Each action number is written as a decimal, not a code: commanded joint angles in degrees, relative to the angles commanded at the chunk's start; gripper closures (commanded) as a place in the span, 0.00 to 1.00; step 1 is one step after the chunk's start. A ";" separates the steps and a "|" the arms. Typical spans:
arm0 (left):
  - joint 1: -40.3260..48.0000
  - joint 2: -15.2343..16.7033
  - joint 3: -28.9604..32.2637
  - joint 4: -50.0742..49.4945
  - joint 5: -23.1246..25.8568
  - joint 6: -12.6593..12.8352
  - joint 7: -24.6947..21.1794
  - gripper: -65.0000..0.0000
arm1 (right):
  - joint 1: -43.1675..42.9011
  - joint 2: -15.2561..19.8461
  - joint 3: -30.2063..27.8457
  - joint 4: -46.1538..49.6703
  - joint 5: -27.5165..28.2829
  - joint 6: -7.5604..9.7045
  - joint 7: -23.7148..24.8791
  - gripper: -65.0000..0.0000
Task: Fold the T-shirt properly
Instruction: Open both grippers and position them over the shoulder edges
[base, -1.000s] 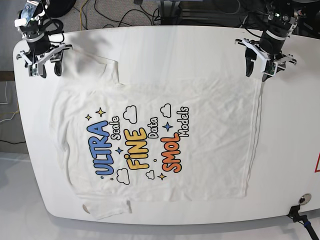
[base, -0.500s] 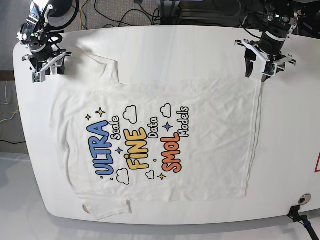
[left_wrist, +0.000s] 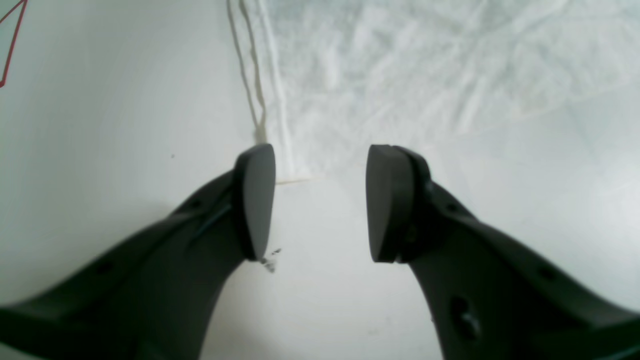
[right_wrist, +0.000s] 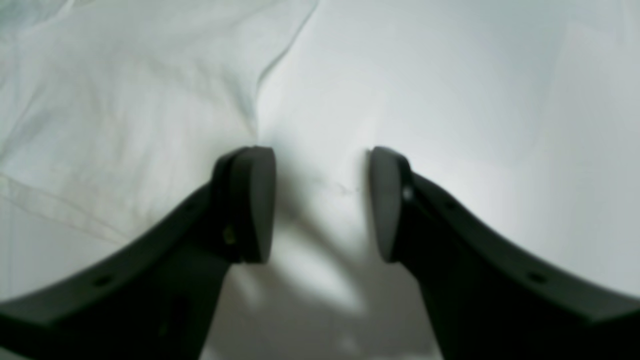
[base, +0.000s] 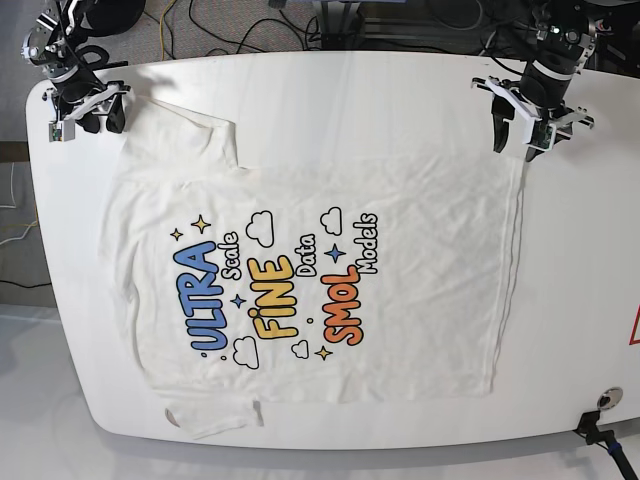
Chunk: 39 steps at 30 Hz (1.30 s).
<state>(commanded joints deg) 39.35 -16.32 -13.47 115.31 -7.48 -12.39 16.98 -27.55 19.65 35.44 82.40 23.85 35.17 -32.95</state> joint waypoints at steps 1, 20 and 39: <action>0.09 -0.02 0.13 -0.07 0.07 0.04 -0.02 0.58 | -0.58 0.20 -0.37 -0.08 0.11 0.02 -0.10 0.55; -0.69 -0.03 0.06 0.03 -0.11 -0.30 0.19 0.58 | -1.95 -2.13 -0.90 -2.11 6.32 4.83 -6.95 0.52; -0.61 0.35 0.68 0.29 -0.22 -0.32 0.04 0.54 | -1.00 -1.94 -0.06 8.53 7.79 4.83 -10.66 0.86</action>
<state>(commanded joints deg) 38.74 -15.97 -12.78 115.61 -7.71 -12.71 17.02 -28.55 17.71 35.38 90.94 31.64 40.00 -43.61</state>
